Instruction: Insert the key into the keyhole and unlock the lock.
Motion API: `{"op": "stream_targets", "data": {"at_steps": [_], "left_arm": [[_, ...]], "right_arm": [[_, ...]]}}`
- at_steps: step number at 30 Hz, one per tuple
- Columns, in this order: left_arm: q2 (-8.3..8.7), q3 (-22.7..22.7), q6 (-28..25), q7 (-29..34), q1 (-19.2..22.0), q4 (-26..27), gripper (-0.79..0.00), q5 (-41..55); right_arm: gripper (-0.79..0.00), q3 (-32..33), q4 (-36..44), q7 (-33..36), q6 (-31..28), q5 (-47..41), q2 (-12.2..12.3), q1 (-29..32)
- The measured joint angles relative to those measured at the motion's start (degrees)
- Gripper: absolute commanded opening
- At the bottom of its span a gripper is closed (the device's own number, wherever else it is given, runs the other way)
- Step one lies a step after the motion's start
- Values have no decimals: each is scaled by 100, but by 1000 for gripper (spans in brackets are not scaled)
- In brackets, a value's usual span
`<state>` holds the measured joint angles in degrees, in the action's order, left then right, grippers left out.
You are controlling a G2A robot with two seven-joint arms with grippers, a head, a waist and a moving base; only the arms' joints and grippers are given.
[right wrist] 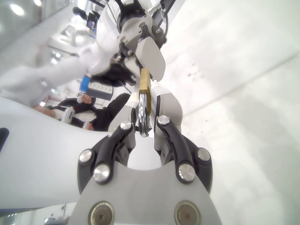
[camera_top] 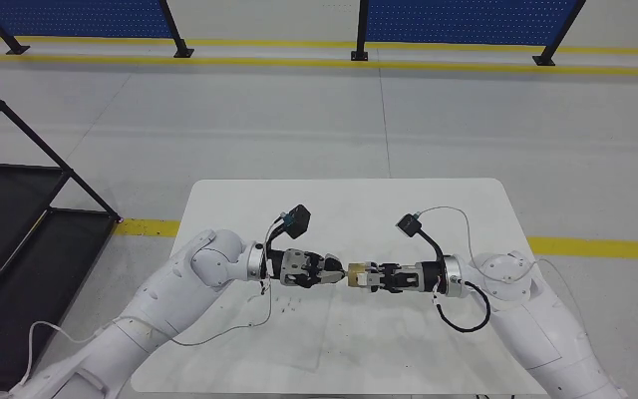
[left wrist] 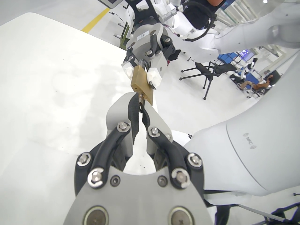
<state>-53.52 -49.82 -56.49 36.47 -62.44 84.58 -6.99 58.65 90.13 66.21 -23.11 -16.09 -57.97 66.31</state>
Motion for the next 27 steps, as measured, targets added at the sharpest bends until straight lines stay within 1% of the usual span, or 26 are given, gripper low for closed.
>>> {"op": "stream_targets", "data": {"at_steps": [11, 20, 27], "left_arm": [[-7, -368, -127, -879, -342, 367, -785, -1408], [-23, -641, -32, -1641, -656, 670, -785, -2526], [-33, -782, -65, -2080, -821, 813, -785, -3127]], "right_arm": [[-785, 0, 0, 0, 0, 0, 0, 0], [-785, 0, 0, 0, 0, 0, 0, 0], [-785, 0, 0, 0, 0, 0, 0, 0]]}}
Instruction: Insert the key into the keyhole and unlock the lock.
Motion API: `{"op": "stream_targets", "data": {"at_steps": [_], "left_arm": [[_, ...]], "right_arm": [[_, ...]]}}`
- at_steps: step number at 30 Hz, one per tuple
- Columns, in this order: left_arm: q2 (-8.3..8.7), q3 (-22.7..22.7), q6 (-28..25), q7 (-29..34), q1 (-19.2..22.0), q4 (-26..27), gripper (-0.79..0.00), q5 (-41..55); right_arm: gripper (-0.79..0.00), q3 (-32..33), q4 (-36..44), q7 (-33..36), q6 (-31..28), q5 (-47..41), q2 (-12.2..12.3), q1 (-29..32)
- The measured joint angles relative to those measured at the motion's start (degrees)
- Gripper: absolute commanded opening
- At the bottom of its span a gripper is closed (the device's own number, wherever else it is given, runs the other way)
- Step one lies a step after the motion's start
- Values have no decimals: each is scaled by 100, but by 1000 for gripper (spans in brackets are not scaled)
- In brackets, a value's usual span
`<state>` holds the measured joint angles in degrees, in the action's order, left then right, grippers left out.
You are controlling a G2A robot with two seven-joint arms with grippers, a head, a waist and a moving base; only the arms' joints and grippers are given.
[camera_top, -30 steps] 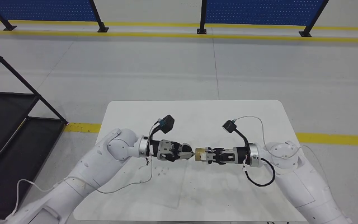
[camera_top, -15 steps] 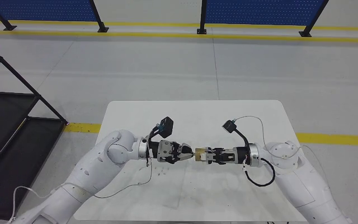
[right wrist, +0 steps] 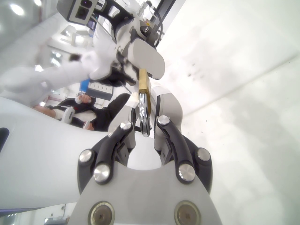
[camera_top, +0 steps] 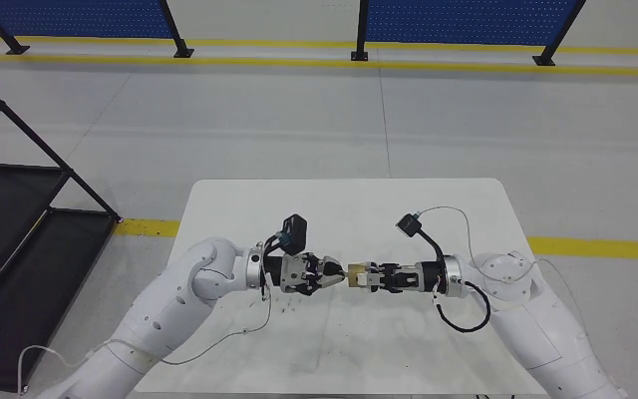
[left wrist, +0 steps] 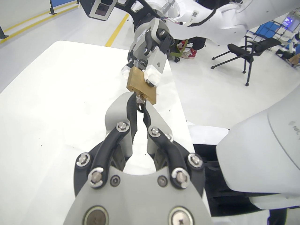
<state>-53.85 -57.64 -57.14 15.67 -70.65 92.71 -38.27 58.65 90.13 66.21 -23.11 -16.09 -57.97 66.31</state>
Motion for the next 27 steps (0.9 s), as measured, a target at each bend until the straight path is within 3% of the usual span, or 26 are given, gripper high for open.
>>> {"op": "stream_targets", "data": {"at_steps": [15, 16, 18, 24, 27], "left_arm": [[-24, -84, -86, -471, -107, -15, -785, -440], [-24, -82, -86, -472, -105, -21, -751, -438], [-25, -77, -86, -462, -102, -45, 0, -423], [-21, -55, -70, -279, -91, -137, 0, -83], [15, 39, -88, 106, -85, -282, 0, 645]], "right_arm": [[-785, 0, 0, 0, 0, 0, 0, 0], [-785, 0, 0, 0, 0, 0, 0, 0], [-785, 0, 0, 0, 0, 0, 0, 0], [-785, 0, 0, 0, 0, 0, 0, 0], [-785, 0, 0, 0, 0, 0, 0, 0]]}}
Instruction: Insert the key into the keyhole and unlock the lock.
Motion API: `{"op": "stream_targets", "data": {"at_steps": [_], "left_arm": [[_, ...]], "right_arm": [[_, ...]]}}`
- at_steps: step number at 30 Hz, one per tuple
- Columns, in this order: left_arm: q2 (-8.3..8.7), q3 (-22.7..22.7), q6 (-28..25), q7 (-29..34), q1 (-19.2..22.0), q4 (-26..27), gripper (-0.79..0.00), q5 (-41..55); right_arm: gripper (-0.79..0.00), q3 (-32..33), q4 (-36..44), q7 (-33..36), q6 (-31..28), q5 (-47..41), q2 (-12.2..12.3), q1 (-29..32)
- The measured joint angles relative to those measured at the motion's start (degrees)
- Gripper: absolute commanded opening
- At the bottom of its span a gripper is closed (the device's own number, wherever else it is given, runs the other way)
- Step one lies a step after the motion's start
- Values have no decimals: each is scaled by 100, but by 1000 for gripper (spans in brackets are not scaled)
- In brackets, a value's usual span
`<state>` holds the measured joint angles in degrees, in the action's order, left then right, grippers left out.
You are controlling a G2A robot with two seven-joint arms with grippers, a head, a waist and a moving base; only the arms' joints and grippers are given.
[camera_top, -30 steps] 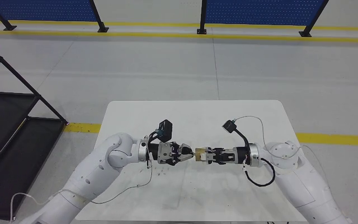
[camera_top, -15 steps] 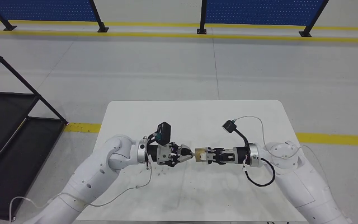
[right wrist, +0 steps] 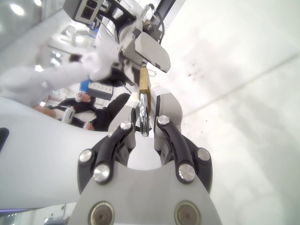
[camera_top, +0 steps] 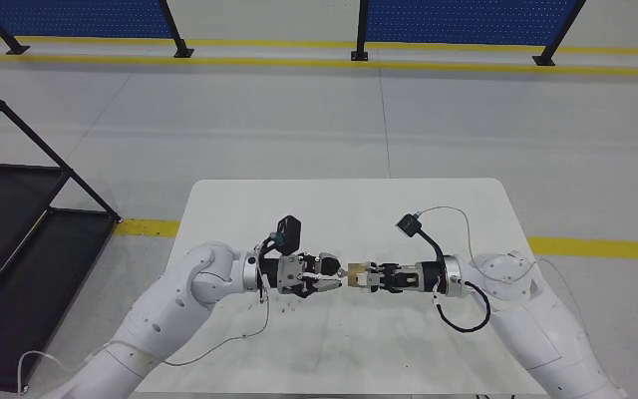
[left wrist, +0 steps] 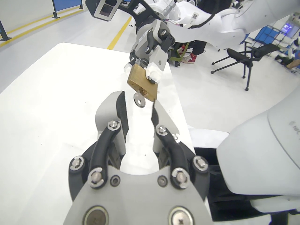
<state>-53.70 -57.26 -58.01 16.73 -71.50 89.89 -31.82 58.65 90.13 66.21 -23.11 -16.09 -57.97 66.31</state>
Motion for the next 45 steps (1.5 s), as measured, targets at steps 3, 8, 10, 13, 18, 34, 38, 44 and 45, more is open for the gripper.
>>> {"op": "stream_targets", "data": {"at_steps": [3, 8, 10, 13, 18, 34, 38, 44, 45], "left_arm": [[58, 136, 129, 694, 141, -139, 0, 1140], [163, 407, 626, 2157, 414, -165, 0, 3152], [189, 477, 858, 2662, 510, -183, 0, 3777], [211, 555, 1320, 3391, 665, -267, 0, 4681], [205, 592, 1605, 3776, 764, -341, 0, 5054], [76, 782, 1082, 3395, 749, -437, -65, 4711], [30, 828, 977, 3321, 812, -577, -397, 4723], [-4, 836, 866, 3323, 852, -716, -446, 4876], [-6, 836, 863, 3332, 854, -719, -453, 4886]], "right_arm": [[-785, 0, 0, 0, 0, 0, 0, 0], [-785, 0, 0, 0, 0, 0, 0, 0], [-785, 0, 0, 0, 0, 0, 0, 0], [-785, 0, 0, 0, 0, 0, 0, 0], [-785, 0, 0, 0, 0, 0, 0, 0], [-785, 0, 0, 0, 0, 0, 0, 0], [-785, 0, 0, 0, 0, 0, 0, 0], [-785, 0, 0, 0, 0, 0, 0, 0], [-785, 0, 0, 0, 0, 0, 0, 0]]}}
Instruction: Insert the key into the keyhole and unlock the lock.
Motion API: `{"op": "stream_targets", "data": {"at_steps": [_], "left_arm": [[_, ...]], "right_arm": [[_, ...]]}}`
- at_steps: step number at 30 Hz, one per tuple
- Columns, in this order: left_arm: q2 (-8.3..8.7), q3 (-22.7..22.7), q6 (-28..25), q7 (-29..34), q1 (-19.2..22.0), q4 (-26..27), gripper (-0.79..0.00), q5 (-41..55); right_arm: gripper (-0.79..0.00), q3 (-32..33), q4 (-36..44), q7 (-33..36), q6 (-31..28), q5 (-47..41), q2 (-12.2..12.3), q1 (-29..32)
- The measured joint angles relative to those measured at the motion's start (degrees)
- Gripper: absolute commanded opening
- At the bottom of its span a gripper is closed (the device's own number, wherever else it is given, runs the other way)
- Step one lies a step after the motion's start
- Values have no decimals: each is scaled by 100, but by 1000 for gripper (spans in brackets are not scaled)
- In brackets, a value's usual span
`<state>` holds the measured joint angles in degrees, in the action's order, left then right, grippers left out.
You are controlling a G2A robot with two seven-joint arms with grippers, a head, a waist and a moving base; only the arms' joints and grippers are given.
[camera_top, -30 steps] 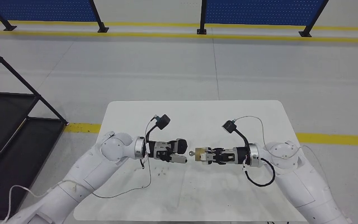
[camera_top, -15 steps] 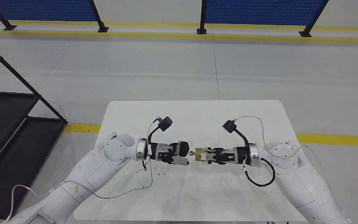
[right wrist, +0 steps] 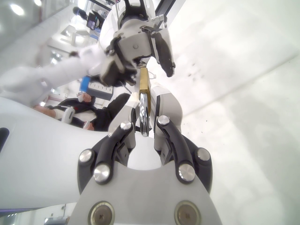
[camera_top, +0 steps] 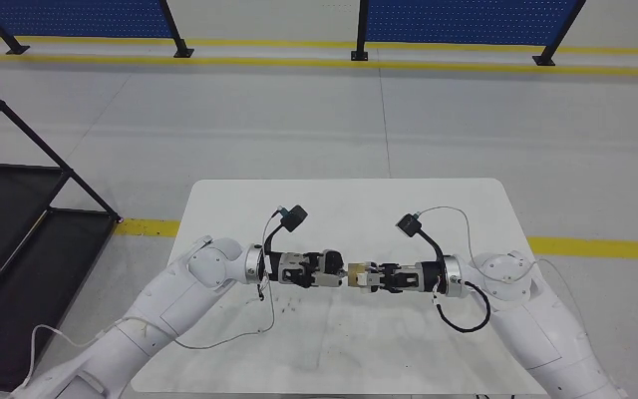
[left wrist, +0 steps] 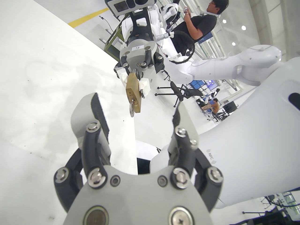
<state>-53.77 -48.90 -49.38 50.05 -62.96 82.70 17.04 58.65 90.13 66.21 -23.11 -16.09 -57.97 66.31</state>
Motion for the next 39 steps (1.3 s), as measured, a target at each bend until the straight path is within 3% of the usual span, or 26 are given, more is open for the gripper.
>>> {"op": "stream_targets", "data": {"at_steps": [13, 19, 32, 39], "left_arm": [[-30, -31, 29, 50, 10, -32, -619, -55], [-37, -56, 149, 43, 1, -18, -785, -173], [-120, 34, 484, -17, 66, -5, -785, -240], [-152, 52, 336, 15, 92, -24, -785, -361]], "right_arm": [[-785, 0, 0, 0, 0, 0, 0, 0], [-785, 0, 0, 0, 0, 0, 0, 0], [-785, 0, 0, 0, 0, 0, 0, 0], [-785, 0, 0, 0, 0, 0, 0, 0]]}}
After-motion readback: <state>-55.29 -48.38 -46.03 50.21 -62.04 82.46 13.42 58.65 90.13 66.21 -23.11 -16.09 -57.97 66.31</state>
